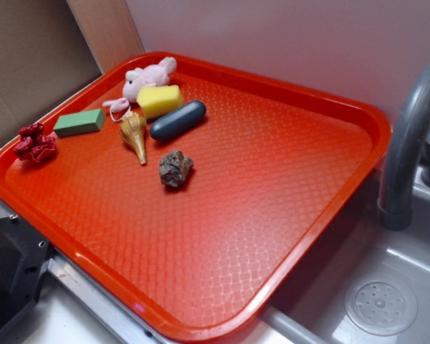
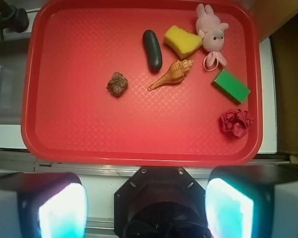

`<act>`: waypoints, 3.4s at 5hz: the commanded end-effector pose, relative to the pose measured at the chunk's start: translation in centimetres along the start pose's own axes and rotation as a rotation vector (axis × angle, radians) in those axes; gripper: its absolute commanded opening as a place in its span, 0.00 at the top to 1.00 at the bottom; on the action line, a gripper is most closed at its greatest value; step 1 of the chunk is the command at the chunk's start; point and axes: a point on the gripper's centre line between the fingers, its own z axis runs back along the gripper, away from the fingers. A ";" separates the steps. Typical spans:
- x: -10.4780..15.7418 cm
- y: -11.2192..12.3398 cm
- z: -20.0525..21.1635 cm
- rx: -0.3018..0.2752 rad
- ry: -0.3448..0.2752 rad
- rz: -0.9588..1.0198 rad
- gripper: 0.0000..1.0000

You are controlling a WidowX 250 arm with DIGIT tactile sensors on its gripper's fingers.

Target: Grab the plastic pickle.

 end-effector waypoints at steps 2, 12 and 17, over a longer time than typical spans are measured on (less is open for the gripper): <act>4.0 -1.7 -4.8 0.019 -0.052 -0.012 0.00; 17.1 -0.7 -21.6 0.129 0.229 -0.129 0.00; 12.0 2.1 -16.3 0.144 0.120 0.092 0.00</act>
